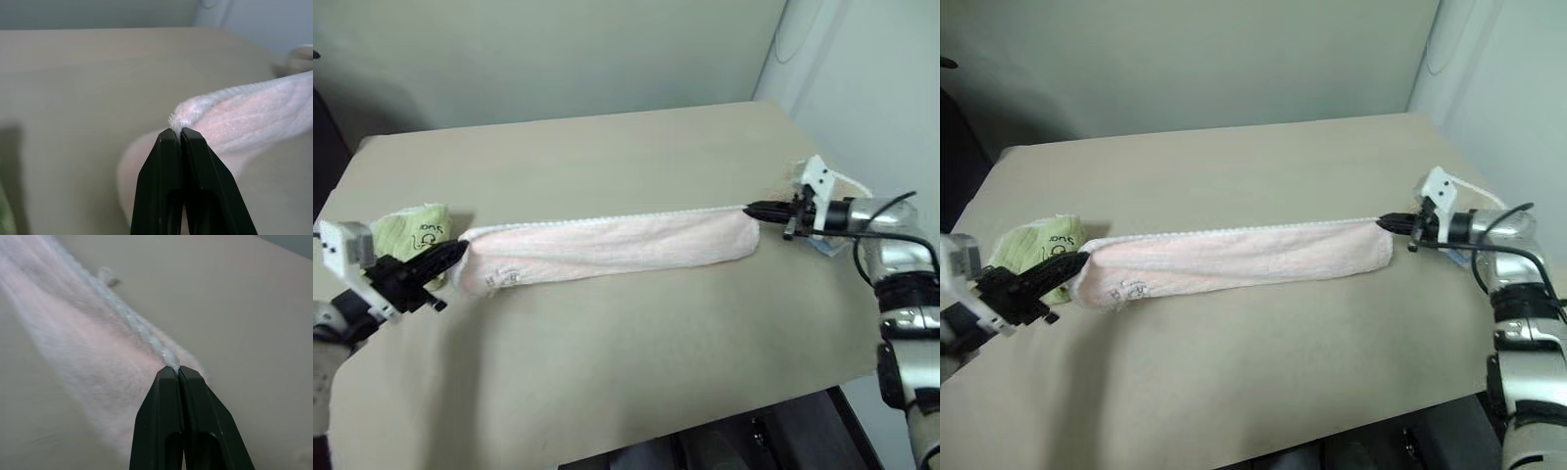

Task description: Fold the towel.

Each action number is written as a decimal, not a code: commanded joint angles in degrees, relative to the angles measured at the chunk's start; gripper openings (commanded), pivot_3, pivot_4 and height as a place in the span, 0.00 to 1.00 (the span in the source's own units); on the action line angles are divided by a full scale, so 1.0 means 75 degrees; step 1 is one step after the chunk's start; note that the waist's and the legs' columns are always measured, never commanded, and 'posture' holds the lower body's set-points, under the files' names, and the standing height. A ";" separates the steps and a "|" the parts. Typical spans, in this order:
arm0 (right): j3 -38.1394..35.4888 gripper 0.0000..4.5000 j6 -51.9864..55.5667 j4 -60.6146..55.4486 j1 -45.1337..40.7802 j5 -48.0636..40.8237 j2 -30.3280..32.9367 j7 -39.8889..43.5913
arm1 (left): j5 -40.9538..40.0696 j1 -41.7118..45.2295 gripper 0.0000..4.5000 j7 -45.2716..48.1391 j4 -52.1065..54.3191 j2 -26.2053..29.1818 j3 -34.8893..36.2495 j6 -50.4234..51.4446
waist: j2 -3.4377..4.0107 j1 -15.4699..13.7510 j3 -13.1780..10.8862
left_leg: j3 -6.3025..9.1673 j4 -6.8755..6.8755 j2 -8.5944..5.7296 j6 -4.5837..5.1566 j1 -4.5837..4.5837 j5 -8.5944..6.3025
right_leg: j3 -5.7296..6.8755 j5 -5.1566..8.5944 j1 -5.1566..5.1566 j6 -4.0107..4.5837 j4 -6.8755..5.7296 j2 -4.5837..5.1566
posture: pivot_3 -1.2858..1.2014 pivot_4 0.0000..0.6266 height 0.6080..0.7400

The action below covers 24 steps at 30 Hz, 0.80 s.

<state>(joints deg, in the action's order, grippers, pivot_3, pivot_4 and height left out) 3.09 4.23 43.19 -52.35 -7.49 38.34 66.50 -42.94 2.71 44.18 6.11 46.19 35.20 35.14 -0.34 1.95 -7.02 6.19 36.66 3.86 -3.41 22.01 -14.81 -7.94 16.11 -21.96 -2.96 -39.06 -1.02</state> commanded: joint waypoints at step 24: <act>0.0003 0.54 -0.2114 0.3650 -0.1588 0.1720 -0.0927 -0.2812 | 0.1853 0.1378 0.80 0.0267 -0.2203 -0.0249 -0.1471 -0.1654 | 0.0001 0.0021 0.0000 | 0.0014 -0.0020 0.0008 -0.0106 0.0146 0.0060 | 0.0005 -0.0011 -0.0134 0.0013 0.0003 0.0016 | 0.52 0.24 1.00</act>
<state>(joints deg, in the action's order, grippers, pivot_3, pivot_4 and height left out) 5.12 -10.25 72.38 -63.64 6.77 29.64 47.55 -26.19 13.12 45.82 -13.69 43.95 20.48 22.38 -0.33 2.11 -7.02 6.28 36.51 3.92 -4.22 23.14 -14.35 -7.90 16.03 -22.98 -2.86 -39.03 -0.90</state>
